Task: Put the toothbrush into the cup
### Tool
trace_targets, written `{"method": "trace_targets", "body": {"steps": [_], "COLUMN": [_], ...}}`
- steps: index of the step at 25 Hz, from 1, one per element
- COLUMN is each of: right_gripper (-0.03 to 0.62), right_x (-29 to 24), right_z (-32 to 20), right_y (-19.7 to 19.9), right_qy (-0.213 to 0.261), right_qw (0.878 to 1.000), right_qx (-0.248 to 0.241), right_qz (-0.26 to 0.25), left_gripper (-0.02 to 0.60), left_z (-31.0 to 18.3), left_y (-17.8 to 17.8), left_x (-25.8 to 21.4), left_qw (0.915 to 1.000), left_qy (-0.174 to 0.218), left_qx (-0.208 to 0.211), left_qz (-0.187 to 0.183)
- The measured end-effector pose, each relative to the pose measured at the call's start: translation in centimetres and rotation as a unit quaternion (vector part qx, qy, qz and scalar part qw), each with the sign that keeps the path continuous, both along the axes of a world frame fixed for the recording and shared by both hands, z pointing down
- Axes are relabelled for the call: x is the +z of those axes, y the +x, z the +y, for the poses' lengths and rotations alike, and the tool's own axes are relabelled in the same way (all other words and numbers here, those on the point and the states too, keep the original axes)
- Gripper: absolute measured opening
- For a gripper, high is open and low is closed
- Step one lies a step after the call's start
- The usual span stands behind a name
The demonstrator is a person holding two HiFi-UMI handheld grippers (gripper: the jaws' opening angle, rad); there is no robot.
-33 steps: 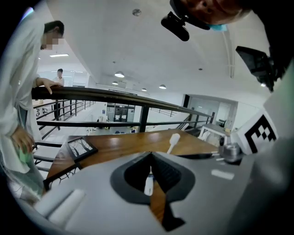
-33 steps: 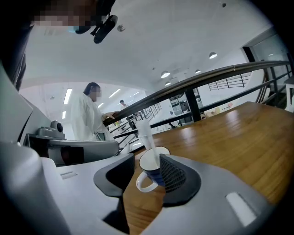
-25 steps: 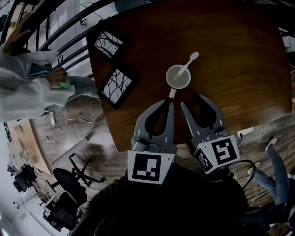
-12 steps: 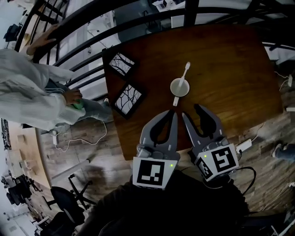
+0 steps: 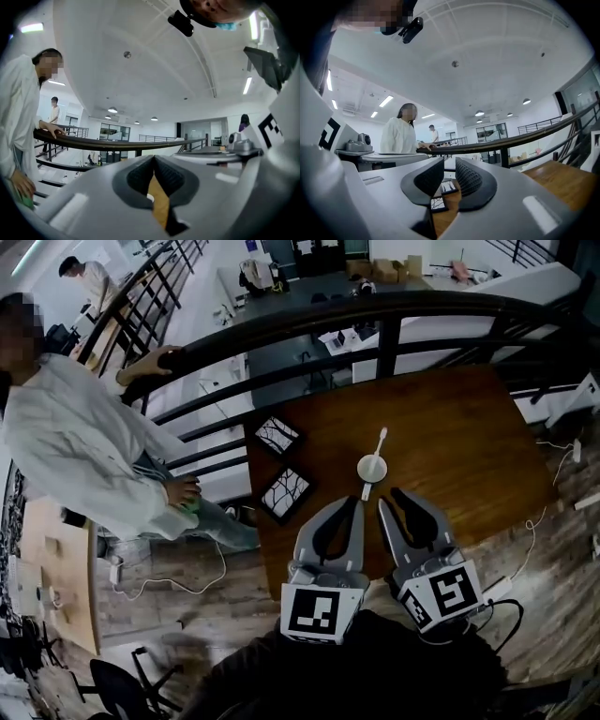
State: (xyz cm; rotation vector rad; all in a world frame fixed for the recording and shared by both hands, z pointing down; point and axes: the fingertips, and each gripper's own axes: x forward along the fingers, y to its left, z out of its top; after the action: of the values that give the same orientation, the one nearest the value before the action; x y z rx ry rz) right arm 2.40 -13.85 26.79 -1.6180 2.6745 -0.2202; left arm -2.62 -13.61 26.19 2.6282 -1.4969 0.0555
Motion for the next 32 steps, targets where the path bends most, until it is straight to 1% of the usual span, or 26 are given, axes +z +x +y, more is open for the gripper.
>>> {"method": "trace_targets", "body": {"steps": [2,5,7,9,17,24,32], "right_gripper": [0.058,0.041,0.013,0.004,0.000,0.000,0.000], "right_x": [-1.1,-2.3,-2.7,-2.9,-3.4,-3.4,-3.9], "right_z": [0.7,1.4,1.8,2.3,3.6,4.0,3.9], "right_y": [-0.1,-0.8,-1.0,-1.0,-1.3,-1.5,-1.7], "right_qy": [0.015,0.038,0.045,0.050,0.056,0.064,0.060], "right_qw": [1.000,0.999,0.999,0.999,0.998,0.998,0.998], "right_qx": [0.003,0.001,-0.001,-0.003,-0.011,-0.011,-0.010], "right_qz": [0.000,-0.001,-0.003,-0.004,-0.003,-0.002,0.001], "left_gripper": [0.008,0.008,0.008,0.008,0.008,0.008,0.008], "left_z": [0.8,1.4,1.7,2.1,3.3,3.7,3.6], "left_y": [-0.3,-0.8,-1.0,-1.0,-0.7,-0.7,-0.9], "left_x": [-0.7,-1.5,-1.5,-1.5,-1.9,-1.7,-2.2], "left_qw": [1.0000,0.9998,0.9997,0.9997,0.9994,0.9994,0.9995], "left_qy": [0.006,0.018,0.021,0.023,0.031,0.030,0.029], "left_qx": [-0.001,-0.004,-0.004,-0.003,0.004,0.008,0.008], "left_qz": [-0.001,-0.003,-0.005,-0.005,-0.011,-0.013,-0.011]}}
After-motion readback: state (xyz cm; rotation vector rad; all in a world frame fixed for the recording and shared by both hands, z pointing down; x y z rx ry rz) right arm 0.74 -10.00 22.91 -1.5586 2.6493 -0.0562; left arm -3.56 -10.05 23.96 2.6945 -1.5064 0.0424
